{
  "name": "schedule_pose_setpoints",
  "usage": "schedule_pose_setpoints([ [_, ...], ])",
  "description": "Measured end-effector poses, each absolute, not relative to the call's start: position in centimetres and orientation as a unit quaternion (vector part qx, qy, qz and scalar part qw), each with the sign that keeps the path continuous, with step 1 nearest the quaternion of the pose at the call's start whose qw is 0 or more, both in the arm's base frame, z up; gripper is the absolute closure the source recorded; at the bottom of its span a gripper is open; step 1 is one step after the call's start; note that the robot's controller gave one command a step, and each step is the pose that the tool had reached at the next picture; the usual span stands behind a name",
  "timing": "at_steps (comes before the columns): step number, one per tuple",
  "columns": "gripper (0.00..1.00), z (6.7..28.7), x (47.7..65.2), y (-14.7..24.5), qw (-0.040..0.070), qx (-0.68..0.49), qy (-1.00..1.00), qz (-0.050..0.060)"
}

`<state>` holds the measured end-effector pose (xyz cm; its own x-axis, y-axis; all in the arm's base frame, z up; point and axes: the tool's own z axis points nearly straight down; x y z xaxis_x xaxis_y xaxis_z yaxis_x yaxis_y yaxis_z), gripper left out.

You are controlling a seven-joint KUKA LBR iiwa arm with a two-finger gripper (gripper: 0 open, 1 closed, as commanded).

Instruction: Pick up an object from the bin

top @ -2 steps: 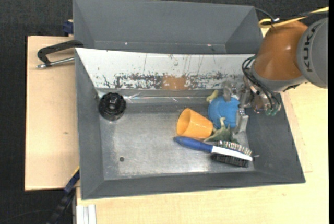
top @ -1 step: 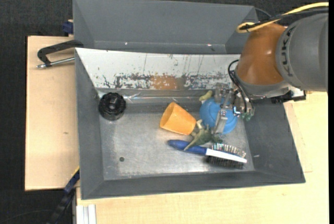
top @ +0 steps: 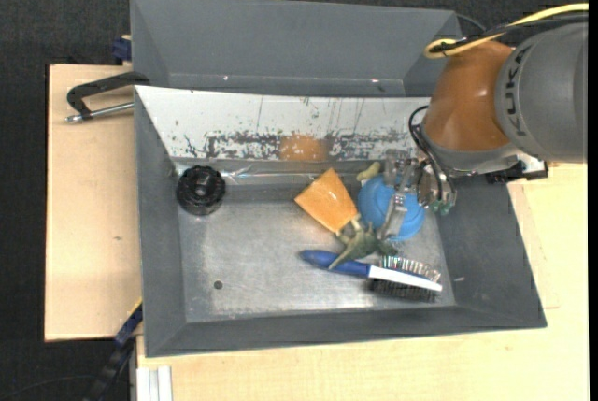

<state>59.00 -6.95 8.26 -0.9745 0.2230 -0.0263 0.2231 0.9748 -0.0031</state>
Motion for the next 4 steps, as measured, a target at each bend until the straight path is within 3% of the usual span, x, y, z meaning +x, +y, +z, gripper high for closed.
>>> schedule_pose_setpoints([
  [1, 0.00, 8.0, 58.9, -6.8, 0.011, 0.112, 0.994, -0.002],
  [2, 1.00, 8.3, 59.1, -6.6, 0.012, 0.111, 0.994, -0.001],
  [3, 1.00, 8.0, 60.4, -6.8, 0.010, 0.103, 0.995, 0.000],
  [4, 1.00, 17.6, 60.4, -7.3, 0.008, 0.098, 0.995, 0.000],
])
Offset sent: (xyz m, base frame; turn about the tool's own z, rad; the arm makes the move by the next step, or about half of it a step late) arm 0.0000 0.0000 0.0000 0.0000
